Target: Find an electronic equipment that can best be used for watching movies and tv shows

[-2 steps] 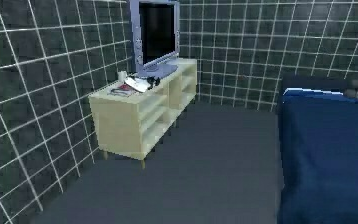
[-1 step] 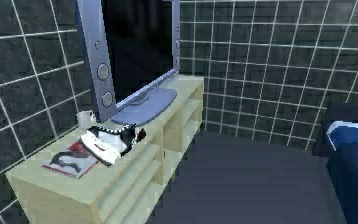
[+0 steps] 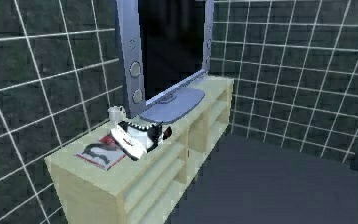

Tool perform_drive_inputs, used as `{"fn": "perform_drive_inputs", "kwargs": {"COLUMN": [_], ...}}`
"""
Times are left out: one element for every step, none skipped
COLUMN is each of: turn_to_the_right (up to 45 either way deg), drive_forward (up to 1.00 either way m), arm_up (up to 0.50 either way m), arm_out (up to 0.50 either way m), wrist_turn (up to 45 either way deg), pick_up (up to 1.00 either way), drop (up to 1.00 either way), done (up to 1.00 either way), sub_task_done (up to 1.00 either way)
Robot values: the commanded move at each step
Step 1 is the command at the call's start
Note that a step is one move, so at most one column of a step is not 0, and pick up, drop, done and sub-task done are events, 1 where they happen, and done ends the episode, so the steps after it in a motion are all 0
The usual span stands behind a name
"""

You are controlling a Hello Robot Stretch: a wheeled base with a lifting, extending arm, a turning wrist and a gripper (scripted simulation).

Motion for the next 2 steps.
{"fn": "perform_drive_inputs", "kwargs": {"turn_to_the_right": [0.0,0.0], "drive_forward": [0.25,0.0], "arm_up": [0.0,0.0], "arm_out": [0.0,0.0], "wrist_turn": [0.0,0.0], "pick_up": [0.0,0.0], "drop": [0.0,0.0], "done": [0.0,1.0], "sub_task_done": [0.0,0.0]}}
